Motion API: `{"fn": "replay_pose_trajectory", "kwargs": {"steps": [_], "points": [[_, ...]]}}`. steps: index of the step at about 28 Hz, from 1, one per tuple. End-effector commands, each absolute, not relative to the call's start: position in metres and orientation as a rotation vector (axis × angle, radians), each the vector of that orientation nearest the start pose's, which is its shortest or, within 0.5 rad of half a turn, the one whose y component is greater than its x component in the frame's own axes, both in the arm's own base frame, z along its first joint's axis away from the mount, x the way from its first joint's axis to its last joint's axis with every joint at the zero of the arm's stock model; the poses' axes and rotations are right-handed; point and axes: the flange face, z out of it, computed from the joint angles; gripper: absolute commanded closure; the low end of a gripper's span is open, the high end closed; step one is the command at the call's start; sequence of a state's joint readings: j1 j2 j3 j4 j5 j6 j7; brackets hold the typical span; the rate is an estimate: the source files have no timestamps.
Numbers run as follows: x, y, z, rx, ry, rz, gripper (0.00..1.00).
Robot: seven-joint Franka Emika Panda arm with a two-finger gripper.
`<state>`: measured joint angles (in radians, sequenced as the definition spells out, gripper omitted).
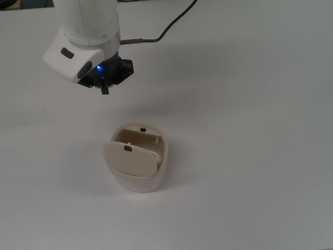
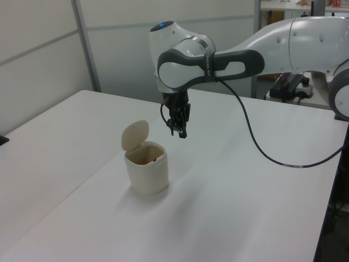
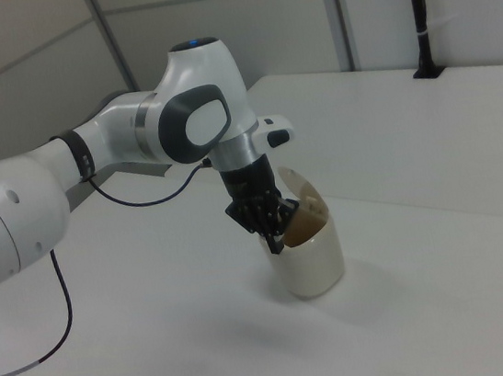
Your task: Close the trash can
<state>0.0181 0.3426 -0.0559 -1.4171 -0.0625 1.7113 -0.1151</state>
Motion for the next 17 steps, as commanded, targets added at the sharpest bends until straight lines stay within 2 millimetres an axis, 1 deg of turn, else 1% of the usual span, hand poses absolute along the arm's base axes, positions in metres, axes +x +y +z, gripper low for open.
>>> {"fn": "replay_pose_trajectory", "kwargs": {"steps": [1,4,7,9,10,14,15,17], "points": [[0.654,-0.024,0.507,-3.177,-0.16,0.088,1.0],[0.659,-0.023,0.518,-3.164,-0.16,0.013,1.0],[0.667,-0.018,0.53,-3.159,-0.17,-0.109,1.0],[0.673,-0.014,0.54,-3.154,-0.172,-0.209,1.0],[0.678,-0.01,0.544,-3.142,-0.176,-0.289,1.0],[0.689,-0.004,0.554,-3.09,-0.162,-0.464,1.0],[0.694,-0.003,0.556,-3.062,-0.15,-0.541,1.0],[0.7,-0.001,0.556,-3.033,-0.137,-0.611,1.0]]}}
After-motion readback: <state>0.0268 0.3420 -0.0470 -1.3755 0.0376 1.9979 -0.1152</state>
